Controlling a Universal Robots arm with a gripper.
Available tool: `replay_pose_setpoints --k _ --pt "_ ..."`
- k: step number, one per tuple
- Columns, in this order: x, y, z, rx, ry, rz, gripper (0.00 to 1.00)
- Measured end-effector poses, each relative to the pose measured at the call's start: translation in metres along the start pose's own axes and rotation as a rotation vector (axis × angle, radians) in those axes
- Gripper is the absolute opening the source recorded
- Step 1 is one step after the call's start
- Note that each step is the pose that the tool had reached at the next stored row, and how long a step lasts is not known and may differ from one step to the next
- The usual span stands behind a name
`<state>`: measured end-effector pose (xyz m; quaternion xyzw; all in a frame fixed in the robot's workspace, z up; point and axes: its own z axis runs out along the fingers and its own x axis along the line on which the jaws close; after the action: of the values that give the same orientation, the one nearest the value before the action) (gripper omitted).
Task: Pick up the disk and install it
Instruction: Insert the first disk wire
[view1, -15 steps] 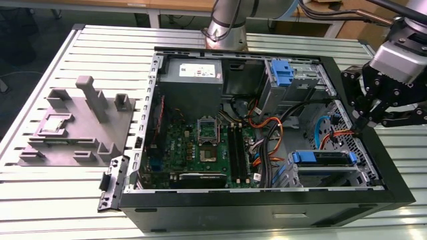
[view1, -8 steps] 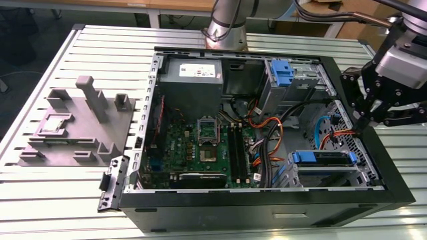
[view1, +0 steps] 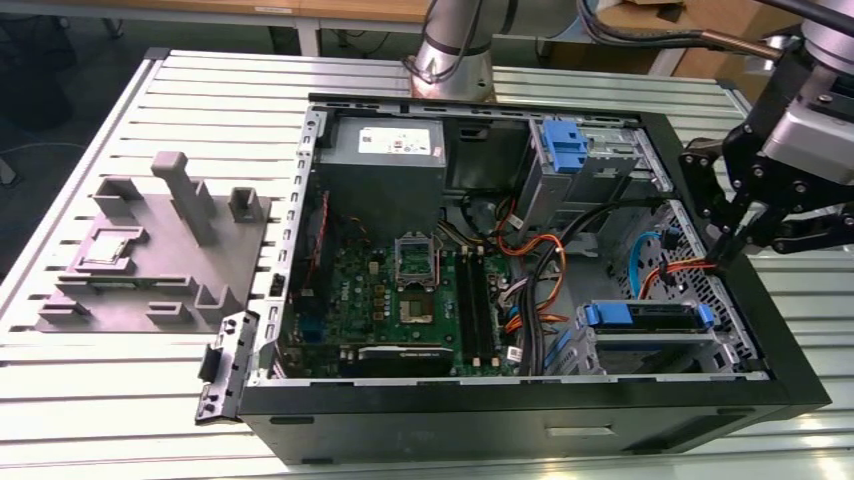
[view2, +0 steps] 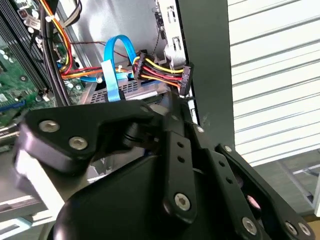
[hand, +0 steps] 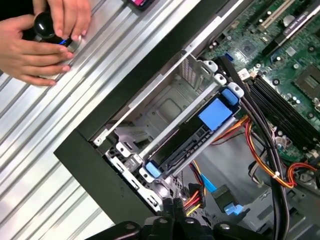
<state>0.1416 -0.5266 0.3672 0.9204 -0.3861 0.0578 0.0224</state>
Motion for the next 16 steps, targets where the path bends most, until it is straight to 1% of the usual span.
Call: replay_pose_setpoints --k 1,2,3,7,13,14,16 --pt "-0.0001 -0.0001 0.0 -0.0015 0.0028 -0.003 0.17" --pt "-0.0002 -0.0004 0.0 -0.003 0.005 -0.005 0.17" --pt "-0.0005 -0.0007 0.0 -0.0047 0.0072 -0.007 0.24" --pt "-0.0017 -0.0026 0.0 -0.0115 0.015 -0.013 0.24" --pt "-0.0049 -0.0078 0.0002 -0.0213 0.0252 -0.016 0.24" --pt "-0.005 -0.0079 0.0003 -0.0206 0.0254 -0.022 0.24" --pt "-0.005 -0.008 0.0004 -0.0162 0.0257 -0.054 0.24"
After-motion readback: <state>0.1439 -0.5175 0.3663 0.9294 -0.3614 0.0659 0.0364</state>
